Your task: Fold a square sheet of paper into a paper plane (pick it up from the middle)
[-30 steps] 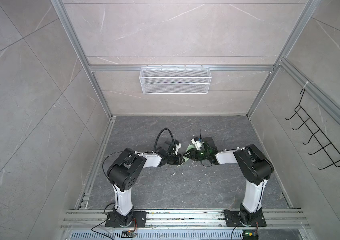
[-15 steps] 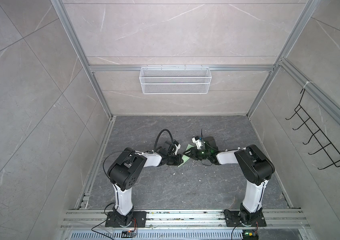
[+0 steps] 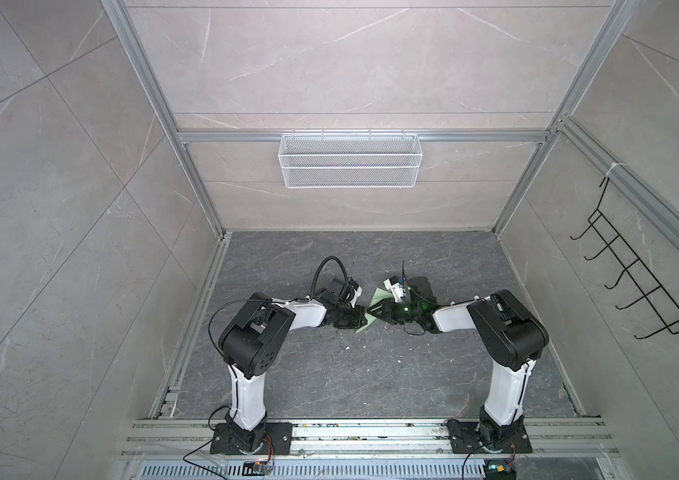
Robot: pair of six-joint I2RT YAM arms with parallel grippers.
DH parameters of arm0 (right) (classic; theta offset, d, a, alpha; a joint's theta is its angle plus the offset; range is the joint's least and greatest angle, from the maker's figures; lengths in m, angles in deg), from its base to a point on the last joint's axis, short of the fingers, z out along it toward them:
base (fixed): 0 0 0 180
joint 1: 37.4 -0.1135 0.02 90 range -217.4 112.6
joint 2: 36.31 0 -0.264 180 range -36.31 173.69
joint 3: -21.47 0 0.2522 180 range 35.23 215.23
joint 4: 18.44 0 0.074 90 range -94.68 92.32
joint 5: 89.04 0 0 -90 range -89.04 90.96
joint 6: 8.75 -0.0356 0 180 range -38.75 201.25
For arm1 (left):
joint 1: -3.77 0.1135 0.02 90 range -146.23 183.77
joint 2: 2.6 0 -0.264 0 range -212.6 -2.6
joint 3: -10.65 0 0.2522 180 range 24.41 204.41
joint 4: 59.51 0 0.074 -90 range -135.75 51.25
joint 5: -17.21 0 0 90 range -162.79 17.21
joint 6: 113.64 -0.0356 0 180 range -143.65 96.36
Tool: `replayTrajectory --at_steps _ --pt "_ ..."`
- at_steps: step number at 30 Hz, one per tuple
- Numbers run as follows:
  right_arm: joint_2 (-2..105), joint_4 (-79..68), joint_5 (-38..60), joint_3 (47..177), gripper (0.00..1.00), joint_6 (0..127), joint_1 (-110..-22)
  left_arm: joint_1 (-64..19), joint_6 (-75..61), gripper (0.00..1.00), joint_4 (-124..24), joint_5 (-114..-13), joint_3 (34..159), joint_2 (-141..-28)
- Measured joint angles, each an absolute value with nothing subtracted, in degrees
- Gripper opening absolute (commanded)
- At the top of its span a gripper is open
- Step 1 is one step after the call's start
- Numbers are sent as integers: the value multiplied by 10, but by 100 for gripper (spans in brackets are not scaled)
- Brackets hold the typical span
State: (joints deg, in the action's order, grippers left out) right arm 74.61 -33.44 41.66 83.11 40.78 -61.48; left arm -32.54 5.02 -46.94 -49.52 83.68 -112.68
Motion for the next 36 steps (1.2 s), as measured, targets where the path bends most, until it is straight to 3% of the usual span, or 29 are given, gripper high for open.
replayTrajectory --at_steps 16,29,36 --pt "753 -317 397 831 34 408 -611 -325 40 10 -454 -495 846 -1130" --pt "758 -321 423 831 35 408 -607 -312 79 29 -461 -457 830 -1113" --pt "758 -327 442 831 35 408 -607 -287 116 24 -463 -435 808 -1096"
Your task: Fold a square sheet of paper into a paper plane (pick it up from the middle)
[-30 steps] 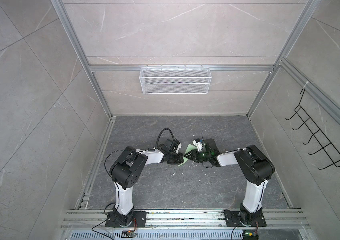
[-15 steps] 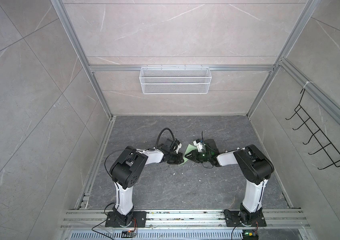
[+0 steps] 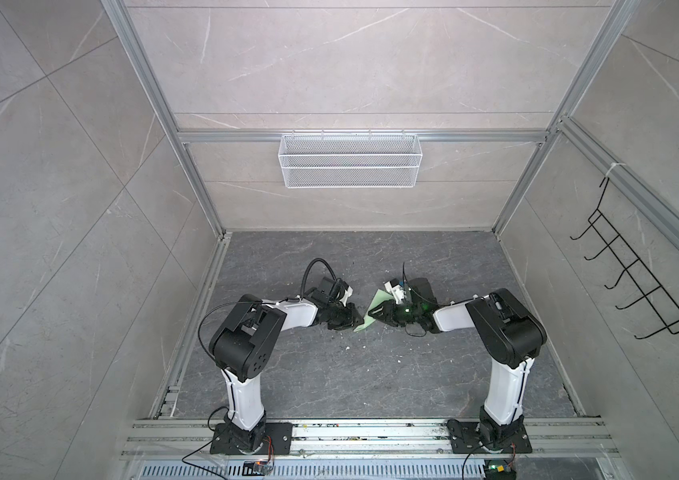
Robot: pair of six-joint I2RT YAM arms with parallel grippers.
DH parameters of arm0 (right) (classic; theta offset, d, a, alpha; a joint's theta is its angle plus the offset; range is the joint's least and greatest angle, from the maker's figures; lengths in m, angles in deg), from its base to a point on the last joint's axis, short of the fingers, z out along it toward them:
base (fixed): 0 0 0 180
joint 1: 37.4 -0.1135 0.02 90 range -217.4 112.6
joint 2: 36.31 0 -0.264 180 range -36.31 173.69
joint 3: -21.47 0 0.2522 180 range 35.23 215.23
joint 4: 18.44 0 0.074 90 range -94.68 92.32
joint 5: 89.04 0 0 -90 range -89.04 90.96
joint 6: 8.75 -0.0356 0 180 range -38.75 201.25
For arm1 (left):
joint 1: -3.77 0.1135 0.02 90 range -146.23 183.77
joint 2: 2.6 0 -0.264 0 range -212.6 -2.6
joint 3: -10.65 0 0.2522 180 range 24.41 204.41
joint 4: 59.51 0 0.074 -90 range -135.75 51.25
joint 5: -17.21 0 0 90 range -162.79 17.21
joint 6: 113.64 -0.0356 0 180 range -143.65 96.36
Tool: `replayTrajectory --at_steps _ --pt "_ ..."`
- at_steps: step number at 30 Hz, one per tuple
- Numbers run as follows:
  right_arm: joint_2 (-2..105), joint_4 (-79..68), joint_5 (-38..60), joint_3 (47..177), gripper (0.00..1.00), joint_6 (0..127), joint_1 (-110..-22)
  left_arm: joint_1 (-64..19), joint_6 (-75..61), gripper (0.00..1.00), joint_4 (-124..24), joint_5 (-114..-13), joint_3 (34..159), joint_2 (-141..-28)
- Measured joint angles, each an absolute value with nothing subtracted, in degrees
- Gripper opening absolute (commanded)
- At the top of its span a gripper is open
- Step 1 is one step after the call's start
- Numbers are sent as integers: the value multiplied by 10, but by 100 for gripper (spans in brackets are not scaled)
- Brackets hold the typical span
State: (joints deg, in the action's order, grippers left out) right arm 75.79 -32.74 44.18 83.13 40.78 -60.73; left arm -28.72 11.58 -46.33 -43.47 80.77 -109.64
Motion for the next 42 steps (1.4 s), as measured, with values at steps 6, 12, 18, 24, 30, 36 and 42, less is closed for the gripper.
replayTrajectory --at_steps 6,12,18,24,30,36,42 --pt "758 -336 454 831 35 408 -607 -288 117 19 -467 -420 808 -1096" --pt "758 -344 460 831 35 407 -607 -288 113 14 -475 -407 808 -1097" --pt "758 -353 468 831 36 400 -607 -288 104 8 -475 -407 808 -1097" --pt "758 -369 475 831 36 390 -607 -290 95 8 -472 -411 808 -1097" --pt "758 -380 479 831 37 386 -607 -295 87 9 -460 -413 808 -1098" --pt "758 -382 475 825 36 386 -607 -308 73 8 -434 -433 819 -1098" --pt "758 -380 455 819 36 386 -603 -313 56 8 -410 -447 832 -1101"
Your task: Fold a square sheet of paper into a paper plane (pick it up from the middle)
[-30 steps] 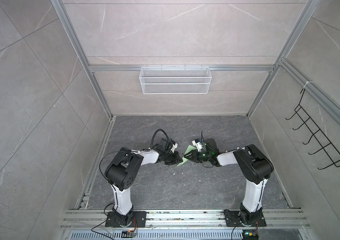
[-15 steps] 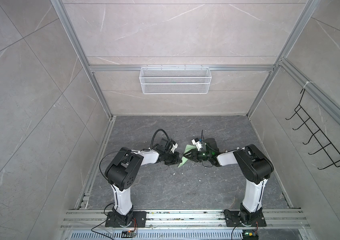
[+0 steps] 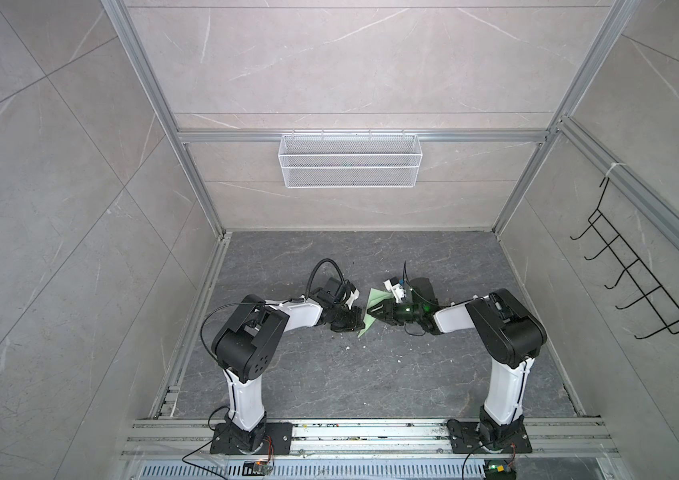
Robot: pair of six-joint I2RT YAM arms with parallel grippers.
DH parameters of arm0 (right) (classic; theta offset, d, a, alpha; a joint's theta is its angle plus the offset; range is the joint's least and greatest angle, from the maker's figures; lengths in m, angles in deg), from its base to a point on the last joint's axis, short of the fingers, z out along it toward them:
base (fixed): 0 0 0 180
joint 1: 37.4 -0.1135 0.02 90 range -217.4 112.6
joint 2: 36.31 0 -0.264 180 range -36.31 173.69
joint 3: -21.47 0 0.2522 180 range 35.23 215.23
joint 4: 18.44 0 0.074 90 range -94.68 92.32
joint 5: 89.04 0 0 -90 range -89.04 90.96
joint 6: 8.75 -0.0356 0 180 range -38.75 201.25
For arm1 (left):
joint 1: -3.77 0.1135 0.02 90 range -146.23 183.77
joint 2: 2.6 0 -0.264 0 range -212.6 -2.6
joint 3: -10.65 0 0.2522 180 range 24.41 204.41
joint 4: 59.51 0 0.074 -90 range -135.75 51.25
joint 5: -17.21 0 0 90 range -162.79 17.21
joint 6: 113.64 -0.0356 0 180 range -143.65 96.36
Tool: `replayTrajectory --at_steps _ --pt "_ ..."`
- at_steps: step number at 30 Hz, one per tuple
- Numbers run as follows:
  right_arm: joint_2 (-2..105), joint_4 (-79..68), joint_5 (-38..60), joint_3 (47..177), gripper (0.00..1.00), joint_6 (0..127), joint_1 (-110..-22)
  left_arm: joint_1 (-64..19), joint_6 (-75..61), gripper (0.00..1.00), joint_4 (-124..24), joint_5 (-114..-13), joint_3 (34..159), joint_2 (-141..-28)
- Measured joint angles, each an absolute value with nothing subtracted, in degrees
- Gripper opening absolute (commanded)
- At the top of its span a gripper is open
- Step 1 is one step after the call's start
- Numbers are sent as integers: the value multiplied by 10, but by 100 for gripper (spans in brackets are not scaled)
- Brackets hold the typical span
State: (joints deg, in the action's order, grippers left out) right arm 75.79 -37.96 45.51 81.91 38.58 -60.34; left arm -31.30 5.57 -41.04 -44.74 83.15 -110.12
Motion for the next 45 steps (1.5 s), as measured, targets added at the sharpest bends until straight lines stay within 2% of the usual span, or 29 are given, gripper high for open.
replayTrajectory --at_steps 15,19,26,29,39,45 --pt "773 -353 441 831 36 388 -595 -314 41 9 -390 -456 846 -1117" --pt "775 -352 443 834 36 388 -594 -315 38 13 -388 -455 848 -1117" --pt "776 -352 446 835 36 383 -594 -317 33 26 -379 -475 855 -1108" --pt "776 -361 449 832 35 363 -595 -317 33 28 -380 -494 855 -1093" --pt "776 -421 456 817 35 301 -612 -317 34 28 -382 -507 869 -1094" --pt "780 -448 463 817 34 283 -613 -317 33 21 -369 -517 894 -1125"
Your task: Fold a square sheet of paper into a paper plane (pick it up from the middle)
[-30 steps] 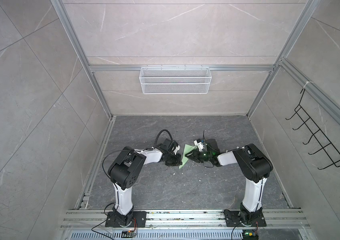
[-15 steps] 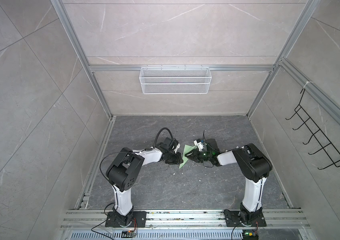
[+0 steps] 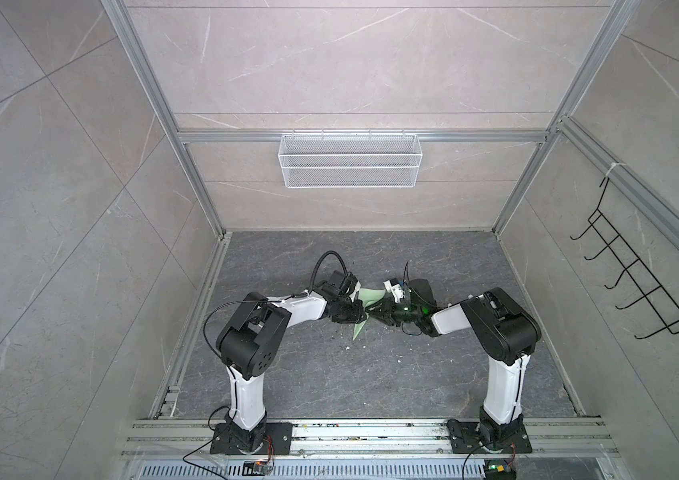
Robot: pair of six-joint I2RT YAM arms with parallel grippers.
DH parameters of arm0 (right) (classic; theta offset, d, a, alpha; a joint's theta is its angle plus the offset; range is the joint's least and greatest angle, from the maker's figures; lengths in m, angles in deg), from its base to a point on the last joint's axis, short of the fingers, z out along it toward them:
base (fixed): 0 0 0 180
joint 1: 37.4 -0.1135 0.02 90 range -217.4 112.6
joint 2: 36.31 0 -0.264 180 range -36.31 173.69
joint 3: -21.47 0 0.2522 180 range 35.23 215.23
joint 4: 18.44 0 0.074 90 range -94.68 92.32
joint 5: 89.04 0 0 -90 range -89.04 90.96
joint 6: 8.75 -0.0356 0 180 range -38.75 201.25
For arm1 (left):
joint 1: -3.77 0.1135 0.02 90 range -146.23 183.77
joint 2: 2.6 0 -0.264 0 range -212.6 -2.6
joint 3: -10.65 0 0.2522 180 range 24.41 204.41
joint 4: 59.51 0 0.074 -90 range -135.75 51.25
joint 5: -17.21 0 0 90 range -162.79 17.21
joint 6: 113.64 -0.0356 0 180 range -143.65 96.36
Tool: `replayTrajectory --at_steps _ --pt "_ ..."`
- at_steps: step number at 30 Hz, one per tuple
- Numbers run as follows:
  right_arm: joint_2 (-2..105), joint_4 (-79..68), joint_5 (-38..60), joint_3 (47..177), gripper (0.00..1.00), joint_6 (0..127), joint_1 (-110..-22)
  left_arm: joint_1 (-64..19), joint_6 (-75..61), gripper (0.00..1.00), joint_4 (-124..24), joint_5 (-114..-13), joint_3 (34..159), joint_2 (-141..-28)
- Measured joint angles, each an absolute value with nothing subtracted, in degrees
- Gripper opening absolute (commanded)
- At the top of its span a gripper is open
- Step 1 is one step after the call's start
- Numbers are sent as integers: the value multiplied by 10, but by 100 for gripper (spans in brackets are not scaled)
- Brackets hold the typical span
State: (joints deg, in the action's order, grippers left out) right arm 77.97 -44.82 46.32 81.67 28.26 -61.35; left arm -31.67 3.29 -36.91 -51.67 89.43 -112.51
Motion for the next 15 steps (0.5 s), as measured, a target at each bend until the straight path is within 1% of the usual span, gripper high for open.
replayTrajectory --at_steps 6,15 --pt "785 -448 465 817 34 283 -612 -317 27 15 -338 -532 905 -1132" --pt "788 -423 468 852 34 318 -602 -317 22 13 -329 -547 912 -1136"
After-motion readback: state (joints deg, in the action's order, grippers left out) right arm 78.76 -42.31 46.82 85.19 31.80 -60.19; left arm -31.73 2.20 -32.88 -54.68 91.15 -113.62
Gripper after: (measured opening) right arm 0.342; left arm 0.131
